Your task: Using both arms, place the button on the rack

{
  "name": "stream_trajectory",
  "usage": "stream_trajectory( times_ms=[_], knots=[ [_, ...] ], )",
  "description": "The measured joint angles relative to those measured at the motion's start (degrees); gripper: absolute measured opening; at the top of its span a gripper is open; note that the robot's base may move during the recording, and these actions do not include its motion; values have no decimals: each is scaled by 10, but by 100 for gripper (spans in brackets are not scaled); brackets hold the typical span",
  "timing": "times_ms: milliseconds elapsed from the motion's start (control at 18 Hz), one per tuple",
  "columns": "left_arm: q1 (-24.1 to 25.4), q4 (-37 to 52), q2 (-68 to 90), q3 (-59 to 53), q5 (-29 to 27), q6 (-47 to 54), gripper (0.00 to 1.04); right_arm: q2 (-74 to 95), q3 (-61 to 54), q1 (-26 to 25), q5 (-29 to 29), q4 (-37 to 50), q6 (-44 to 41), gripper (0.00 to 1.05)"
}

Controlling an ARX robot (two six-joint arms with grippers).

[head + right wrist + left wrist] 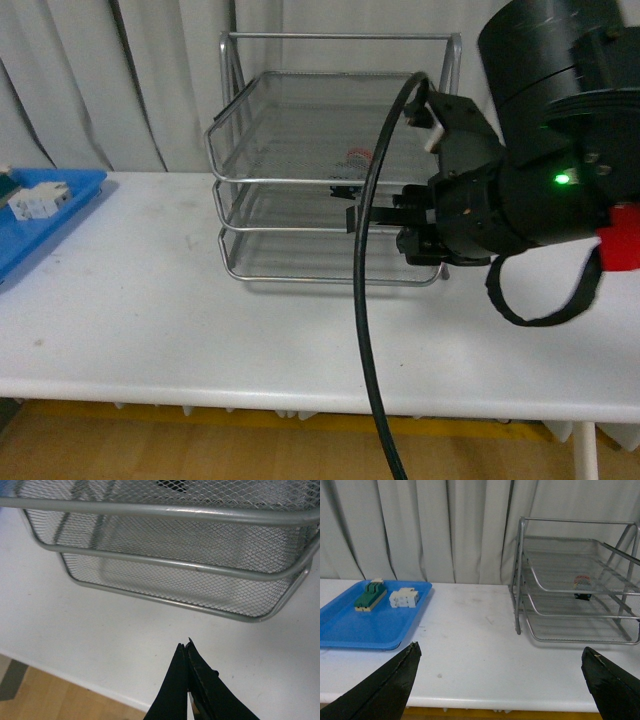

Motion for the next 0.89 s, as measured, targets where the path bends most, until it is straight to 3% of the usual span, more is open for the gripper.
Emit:
stream_trajectory(
  times_ms=[111,167,278,390,445,668,891],
  knots=[
    [0,0,0,0,0,0,98,-118,-118,-4,-3,58,13,2],
    [0,0,0,0,0,0,98,-150,-182,-4,81,208,-16,2],
    [0,-1,0,0,0,0,98,-297,-330,-43,200,361,-89,2],
    [0,0,0,0,0,0,98,-515,-427,-128,154,247,-116,2],
    [0,0,0,0,0,0,98,-610,-466,-175,97,181,-120,2],
    [0,0,0,0,0,0,98,-720,-508,-218,72,122,-123,2],
    [0,0,0,0,0,0,98,-773,-524,-217,65,122,-125,2]
  ],
)
